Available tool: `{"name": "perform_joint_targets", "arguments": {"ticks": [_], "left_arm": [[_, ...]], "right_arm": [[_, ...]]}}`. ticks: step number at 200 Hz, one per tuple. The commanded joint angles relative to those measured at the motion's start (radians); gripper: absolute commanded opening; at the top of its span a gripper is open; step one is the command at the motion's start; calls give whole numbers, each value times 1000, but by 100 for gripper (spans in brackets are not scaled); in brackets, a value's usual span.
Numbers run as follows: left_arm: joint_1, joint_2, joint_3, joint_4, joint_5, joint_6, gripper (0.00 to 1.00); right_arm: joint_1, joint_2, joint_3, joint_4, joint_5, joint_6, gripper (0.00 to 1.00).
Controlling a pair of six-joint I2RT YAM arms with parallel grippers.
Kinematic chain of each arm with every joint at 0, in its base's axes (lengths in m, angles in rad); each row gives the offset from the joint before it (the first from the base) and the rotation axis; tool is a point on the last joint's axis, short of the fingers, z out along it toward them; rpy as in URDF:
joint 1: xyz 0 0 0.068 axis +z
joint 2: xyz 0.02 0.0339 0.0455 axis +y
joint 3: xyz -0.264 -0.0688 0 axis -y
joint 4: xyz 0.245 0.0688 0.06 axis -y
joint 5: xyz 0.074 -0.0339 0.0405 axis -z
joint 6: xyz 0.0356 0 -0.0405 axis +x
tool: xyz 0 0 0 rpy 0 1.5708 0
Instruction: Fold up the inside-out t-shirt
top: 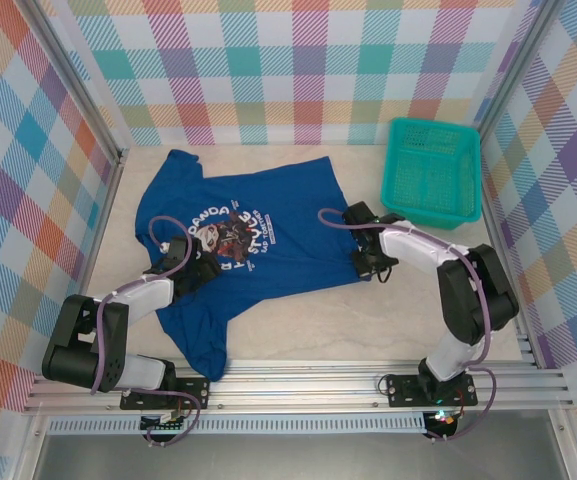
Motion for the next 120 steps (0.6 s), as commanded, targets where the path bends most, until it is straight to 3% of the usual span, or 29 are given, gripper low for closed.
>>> {"name": "perform_joint_targets", "arguments": {"ticks": [1,67,120], "left_arm": [[8,33,-34,-54,18,-12,66],[8,33,-33,-54,16,-12,65],[8,36,-32,-56,16,-11,64]], "right_arm": [[-7,-66,47,-61,56,-74,0],[-6,-109,61,-100,198,-222,0],[-5,-65,107,-147,302,-136,21]]}}
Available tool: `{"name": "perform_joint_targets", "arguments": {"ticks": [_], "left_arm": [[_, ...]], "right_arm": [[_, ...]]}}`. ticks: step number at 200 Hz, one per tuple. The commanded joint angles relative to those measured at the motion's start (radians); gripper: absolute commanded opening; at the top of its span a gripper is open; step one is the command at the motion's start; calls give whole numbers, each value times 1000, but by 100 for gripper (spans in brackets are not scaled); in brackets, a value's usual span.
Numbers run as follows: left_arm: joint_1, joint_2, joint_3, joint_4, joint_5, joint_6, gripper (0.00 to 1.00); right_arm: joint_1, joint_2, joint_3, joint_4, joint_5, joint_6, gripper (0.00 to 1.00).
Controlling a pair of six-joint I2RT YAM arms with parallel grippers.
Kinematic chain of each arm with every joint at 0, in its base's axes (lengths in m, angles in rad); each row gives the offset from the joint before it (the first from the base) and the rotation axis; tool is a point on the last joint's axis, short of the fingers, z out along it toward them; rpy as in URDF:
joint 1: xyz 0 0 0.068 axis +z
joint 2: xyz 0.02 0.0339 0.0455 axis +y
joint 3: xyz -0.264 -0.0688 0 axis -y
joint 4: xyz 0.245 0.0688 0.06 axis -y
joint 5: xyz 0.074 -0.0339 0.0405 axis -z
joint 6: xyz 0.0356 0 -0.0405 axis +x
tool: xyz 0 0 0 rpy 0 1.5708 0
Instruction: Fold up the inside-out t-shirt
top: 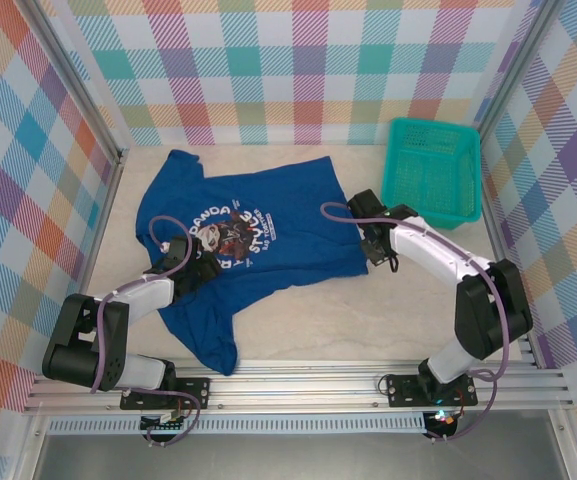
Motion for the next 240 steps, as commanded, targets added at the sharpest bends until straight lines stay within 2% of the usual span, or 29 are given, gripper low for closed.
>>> {"name": "perform_joint_targets", "arguments": {"ticks": [1,23,52,73,107,134,163,188,199,215,240], "left_arm": [[8,31,-32,-66,13,-10,64],[8,30,-32,-65,13,-10,64],[8,31,-32,-64,16,-8,65],[8,30,-32,-63,18,-8,65],[8,35,-31,-60,22,-5,66],[8,33,-31,-60,24,-4,66],[8,34,-32,-57,25,-5,67],[8,32,-32,-59,27,-3,67],[8,34,-32,-59,24,-3,66],[8,36,-31,-60,24,-4,66],[8,38,-31,-62,20,-6,64]], "right_arm": [[-6,21,37,-67,88,41,22],[-6,3,20,-67,25,83,28],[-6,-70,-84,32,-360,156,39],[-6,-80,-167,105,-484,237,44],[-8,-23,-206,162,-477,286,48],[-14,41,-159,130,-443,277,43],[-19,98,-128,136,-462,245,44],[-23,155,-102,135,-386,223,44],[-35,166,-98,146,-382,218,40],[-57,172,-97,158,-373,211,29],[-63,182,-76,112,-269,190,18]]}}
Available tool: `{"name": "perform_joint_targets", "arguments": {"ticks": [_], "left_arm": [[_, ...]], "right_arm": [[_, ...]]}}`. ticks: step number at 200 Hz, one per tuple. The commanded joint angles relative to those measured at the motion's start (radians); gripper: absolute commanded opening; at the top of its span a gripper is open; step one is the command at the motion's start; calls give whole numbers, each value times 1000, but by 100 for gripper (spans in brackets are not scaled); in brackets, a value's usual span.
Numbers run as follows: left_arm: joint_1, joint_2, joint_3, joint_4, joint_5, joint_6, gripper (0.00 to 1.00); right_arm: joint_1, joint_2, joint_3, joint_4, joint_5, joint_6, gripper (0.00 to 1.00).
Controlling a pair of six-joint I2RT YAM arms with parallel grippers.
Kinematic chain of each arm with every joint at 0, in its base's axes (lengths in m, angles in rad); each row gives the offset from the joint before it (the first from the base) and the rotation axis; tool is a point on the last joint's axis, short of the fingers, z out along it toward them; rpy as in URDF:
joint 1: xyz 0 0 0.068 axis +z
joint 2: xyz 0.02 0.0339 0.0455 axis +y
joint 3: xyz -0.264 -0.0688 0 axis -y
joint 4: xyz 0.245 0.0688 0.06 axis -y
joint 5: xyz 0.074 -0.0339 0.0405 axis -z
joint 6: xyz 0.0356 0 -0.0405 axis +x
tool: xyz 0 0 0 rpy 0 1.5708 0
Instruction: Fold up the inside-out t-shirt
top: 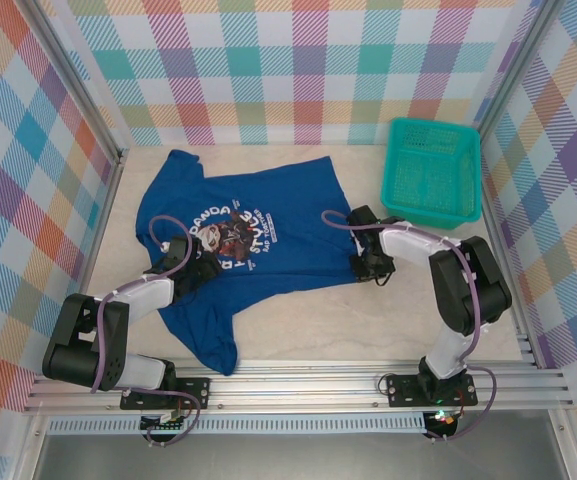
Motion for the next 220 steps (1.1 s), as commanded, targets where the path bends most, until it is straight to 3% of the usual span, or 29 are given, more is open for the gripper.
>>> {"name": "perform_joint_targets", "arguments": {"ticks": [1,66,131,164,220], "left_arm": [[8,37,-30,-68,14,-6,64],[8,41,-28,-70,10,-11,61],[8,41,-26,-70,10,-11,61],[8,41,-26,-70,8,-11,60],[8,43,-26,-71,8,-11,60]], "right_arm": [[-11,17,36,-40,111,-25,18],[-19,17,101,-130,342,-47,11],[-20,-29,169,-178,435,-83,9],[-20,-80,173,-187,463,-93,11],[-19,-129,154,-196,464,-82,25]]}}
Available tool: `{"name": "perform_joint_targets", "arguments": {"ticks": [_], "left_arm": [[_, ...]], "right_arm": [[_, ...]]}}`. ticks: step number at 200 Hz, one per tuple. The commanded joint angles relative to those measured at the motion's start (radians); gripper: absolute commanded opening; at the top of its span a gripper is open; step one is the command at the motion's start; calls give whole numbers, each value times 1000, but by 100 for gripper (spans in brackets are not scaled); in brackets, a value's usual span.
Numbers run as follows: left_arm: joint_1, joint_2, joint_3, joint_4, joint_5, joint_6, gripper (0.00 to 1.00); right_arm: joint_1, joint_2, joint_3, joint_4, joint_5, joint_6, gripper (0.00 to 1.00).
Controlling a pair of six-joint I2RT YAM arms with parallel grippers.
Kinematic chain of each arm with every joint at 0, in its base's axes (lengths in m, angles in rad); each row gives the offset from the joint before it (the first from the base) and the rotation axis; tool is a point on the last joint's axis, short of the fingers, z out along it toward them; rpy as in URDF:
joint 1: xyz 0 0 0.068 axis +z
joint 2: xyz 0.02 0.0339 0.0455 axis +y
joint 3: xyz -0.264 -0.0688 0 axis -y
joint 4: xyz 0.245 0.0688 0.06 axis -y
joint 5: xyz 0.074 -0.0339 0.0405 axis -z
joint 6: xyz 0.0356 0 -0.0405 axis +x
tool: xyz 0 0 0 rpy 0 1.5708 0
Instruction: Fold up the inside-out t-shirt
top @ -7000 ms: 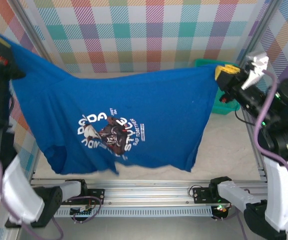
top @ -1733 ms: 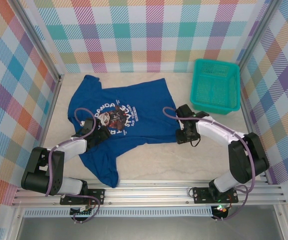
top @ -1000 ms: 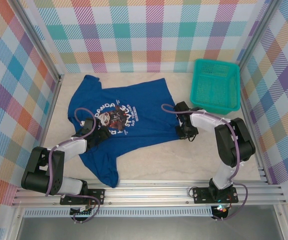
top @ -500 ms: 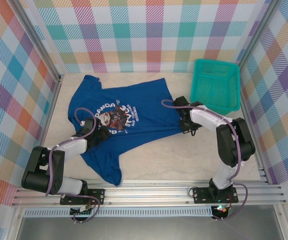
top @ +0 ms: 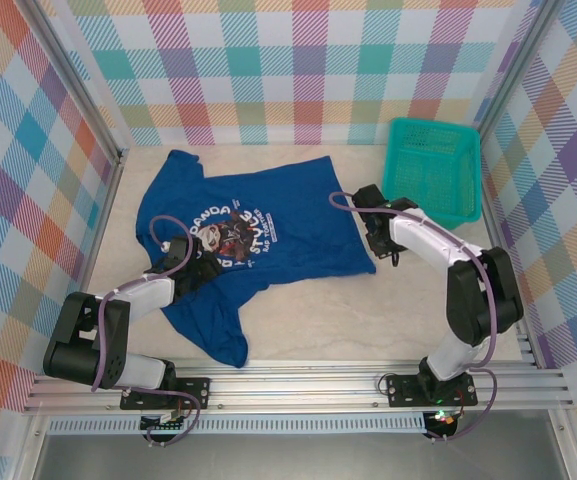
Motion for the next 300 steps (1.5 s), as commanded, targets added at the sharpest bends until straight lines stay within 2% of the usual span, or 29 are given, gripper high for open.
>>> {"name": "perform_joint_targets", "arguments": {"ticks": [1,12,58,99,126,157,203,247,300], "left_arm": [[8,33,-26,-81,7,-10,60],[8,34,-25,-81,7,-11,60],[8,33,-25,-82,11,-10,60],[8,33,-26,-80,13,-6,61],[8,31,-26,-79,15,-5,62],[8,31,-28,-77,15,-5,62],[8,30,-28,-77,15,-4,62],[8,31,-28,-78,15,-4,62],[7,27,-28,-66,25,5,63]], "right_arm": [[-6,-38,2,-37,26,3,25],[-6,-57,-18,-17,-39,8,27],[-55,-127,-162,60,-512,118,42],[-171,-124,-264,173,-713,264,48],[-194,-82,-279,251,-815,318,50],[-189,-15,-279,286,-834,334,53],[-150,50,-263,279,-755,336,50],[-114,88,-247,303,-719,342,35],[-91,97,-201,336,-713,335,12]]}}
